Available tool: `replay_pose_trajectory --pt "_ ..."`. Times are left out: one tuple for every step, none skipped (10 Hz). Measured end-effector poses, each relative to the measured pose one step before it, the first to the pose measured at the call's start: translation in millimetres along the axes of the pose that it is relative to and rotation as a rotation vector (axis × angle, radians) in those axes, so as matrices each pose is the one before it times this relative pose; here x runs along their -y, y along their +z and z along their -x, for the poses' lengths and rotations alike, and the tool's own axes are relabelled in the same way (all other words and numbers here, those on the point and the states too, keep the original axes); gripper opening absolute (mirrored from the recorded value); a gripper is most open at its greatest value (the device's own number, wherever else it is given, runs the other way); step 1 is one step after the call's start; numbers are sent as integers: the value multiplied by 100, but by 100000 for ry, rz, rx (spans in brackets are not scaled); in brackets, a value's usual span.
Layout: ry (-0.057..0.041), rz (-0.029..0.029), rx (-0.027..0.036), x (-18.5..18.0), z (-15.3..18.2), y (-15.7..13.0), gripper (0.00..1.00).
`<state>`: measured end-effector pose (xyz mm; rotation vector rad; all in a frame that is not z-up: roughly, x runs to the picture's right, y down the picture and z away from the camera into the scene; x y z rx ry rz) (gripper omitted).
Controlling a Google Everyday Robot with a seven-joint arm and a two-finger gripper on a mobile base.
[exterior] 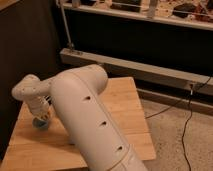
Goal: Pick up the ceramic cup
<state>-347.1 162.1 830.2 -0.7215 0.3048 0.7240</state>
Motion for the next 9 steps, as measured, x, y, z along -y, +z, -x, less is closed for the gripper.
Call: replay_pose_trajectory --pt "4856 1048 -1361 553 -169 -699 0" --pt "4083 1135 -670 483 -39 -899 0" --pt "3733 1373 360 534 139 -1310 0" --pt "2738 1330 1077 465 211 -1306 0" --pt "3072 2090 2182 632 304 -1797 0" --pt "2245 1866 2046 568 224 -1573 0" --pt "1595 2121 2383 519 251 -1475 0" --pt "-31 335 359 142 29 -163 0" --pt "-137 218 43 -80 15 41 0"
